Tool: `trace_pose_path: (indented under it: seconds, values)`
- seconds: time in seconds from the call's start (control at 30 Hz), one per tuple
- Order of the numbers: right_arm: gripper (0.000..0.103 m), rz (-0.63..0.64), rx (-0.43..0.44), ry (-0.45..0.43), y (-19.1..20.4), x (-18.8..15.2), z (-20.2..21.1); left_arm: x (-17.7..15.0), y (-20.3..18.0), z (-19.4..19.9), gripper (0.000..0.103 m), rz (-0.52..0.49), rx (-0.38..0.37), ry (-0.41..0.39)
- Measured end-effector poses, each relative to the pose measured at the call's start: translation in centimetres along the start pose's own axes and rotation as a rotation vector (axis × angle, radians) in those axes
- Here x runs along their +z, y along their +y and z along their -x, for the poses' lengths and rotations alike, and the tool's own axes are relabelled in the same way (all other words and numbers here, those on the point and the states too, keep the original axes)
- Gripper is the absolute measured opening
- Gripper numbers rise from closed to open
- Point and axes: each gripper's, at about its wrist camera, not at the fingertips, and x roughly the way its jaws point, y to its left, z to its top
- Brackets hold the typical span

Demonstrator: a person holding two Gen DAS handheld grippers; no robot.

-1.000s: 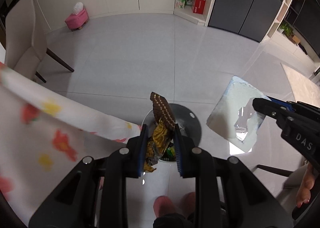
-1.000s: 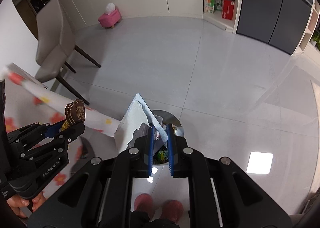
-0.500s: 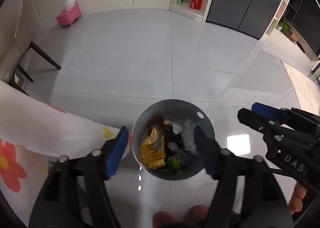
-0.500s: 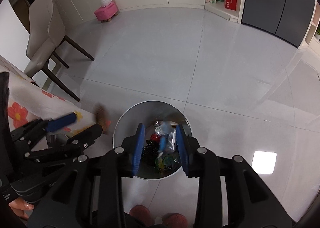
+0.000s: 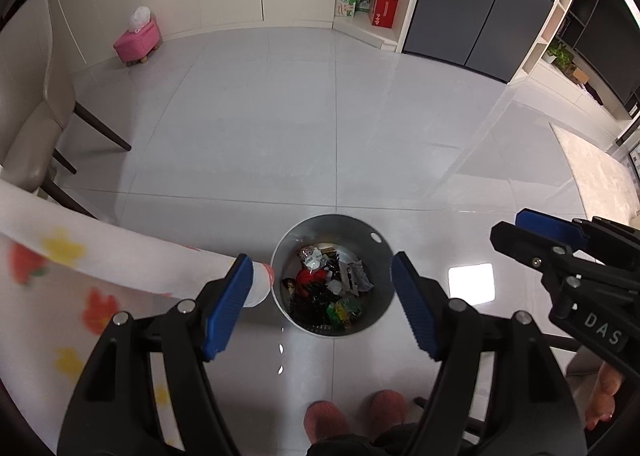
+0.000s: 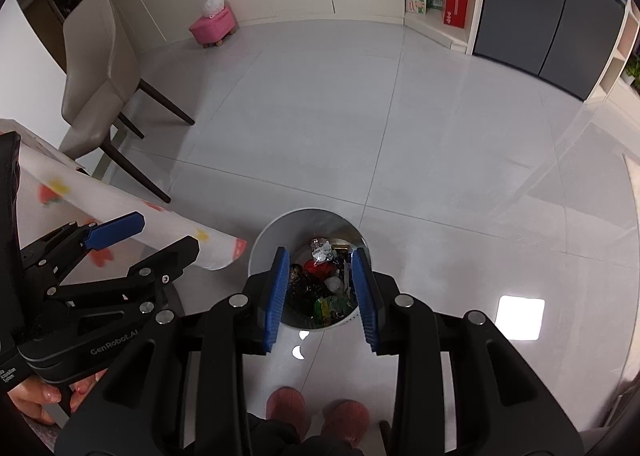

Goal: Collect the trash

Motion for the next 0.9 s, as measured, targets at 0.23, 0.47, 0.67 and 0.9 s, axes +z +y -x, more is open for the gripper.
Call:
trace_pose_path:
  seconds: [0.23,0.47,0.67,0.9]
  values:
    - [0.033,0.067,0.015,-0.009,2.5,2.4,8.8,1.9,-0.5,9.0,0.076,0.034,0.024,-0.003]
    - [0.047,0.213,0.007,-0.058,6.0,4.0,16.3,2.0,0.6,17.8,0.077,0.149,0.103,-0.025]
    - [0.047,0.362,0.067,-0.074,9.9,4.2,20.8,-0.5,3.0,24.2,0.077,0.293,0.187,-0.073]
    - [0.047,0.579,0.219,-0.077,17.0,3.0,24.4,-6.5,7.5,31.7,0.078,0.530,0.328,-0.122]
